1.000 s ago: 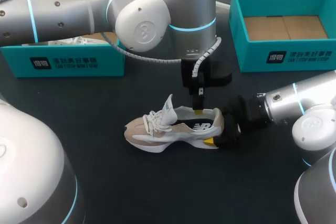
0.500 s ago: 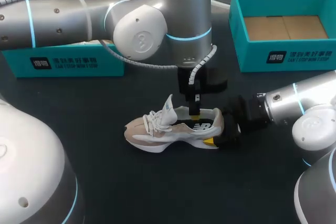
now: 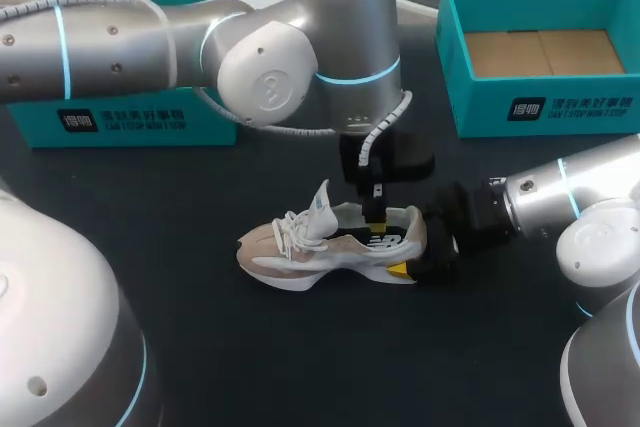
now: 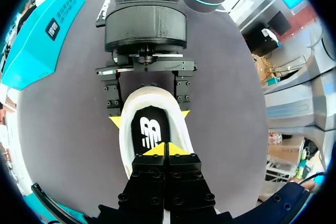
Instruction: Take the shoe out of the shoebox, open the shoe tongue, remove and reinsert the insole, then place the shoe into the shoebox
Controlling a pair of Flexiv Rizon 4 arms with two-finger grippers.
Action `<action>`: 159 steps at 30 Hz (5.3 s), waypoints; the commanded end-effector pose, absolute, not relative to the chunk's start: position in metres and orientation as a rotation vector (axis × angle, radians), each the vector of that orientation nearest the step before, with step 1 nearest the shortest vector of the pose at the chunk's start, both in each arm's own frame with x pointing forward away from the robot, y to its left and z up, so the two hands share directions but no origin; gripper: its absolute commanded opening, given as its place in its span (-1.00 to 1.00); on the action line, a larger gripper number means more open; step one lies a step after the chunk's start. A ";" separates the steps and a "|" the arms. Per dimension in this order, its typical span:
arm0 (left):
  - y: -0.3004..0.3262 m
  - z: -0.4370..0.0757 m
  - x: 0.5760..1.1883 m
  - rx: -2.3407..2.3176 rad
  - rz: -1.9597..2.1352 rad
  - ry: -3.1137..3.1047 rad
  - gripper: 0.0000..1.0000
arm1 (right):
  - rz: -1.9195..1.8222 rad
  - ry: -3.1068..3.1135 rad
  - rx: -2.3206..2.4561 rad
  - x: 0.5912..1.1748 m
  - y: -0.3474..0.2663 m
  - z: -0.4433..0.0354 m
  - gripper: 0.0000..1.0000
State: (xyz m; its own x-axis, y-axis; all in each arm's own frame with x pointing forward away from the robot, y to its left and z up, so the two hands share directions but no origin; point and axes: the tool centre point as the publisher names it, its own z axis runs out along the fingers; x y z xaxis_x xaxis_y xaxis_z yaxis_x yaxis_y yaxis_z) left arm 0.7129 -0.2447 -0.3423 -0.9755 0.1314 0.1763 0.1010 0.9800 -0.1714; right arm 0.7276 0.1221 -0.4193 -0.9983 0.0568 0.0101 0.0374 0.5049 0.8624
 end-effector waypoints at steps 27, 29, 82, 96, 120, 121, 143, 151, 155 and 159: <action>-0.221 -0.385 0.700 -0.247 0.287 -2.933 -0.55 | 1.547 2.709 0.086 0.728 0.124 -0.421 -1.00; -0.221 -0.387 0.699 -0.257 0.280 -2.928 -0.40 | 1.547 2.709 0.086 0.728 0.124 -0.421 -1.00; -0.213 -0.362 0.727 -0.164 0.246 -2.860 -1.00 | 1.547 2.709 0.086 0.728 0.124 -0.421 -1.00; -0.191 -0.327 0.727 -0.090 0.349 -2.770 -1.00 | 1.547 2.709 0.086 0.728 0.124 -0.421 -1.00; -0.236 -0.307 0.704 -0.144 0.576 -2.693 -1.00 | 1.547 2.709 0.086 0.728 0.124 -0.421 -1.00; -0.238 -0.309 0.702 -0.142 0.579 -2.711 -1.00 | 1.547 2.709 0.086 0.728 0.124 -0.421 -1.00; -0.233 -0.310 0.683 -0.280 0.835 -2.916 -0.17 | 1.547 2.709 0.086 0.728 0.124 -0.421 -1.00; -0.237 -0.312 0.678 -0.394 0.939 -3.009 -0.16 | 1.547 2.709 0.086 0.728 0.124 -0.421 -1.00; -0.242 -0.318 0.677 -0.419 0.991 -3.079 -0.18 | 1.547 2.709 0.086 0.728 0.124 -0.421 -1.00; -0.248 -0.322 0.680 -0.423 0.996 -3.135 -0.19 | 1.547 2.709 0.086 0.728 0.124 -0.421 -1.00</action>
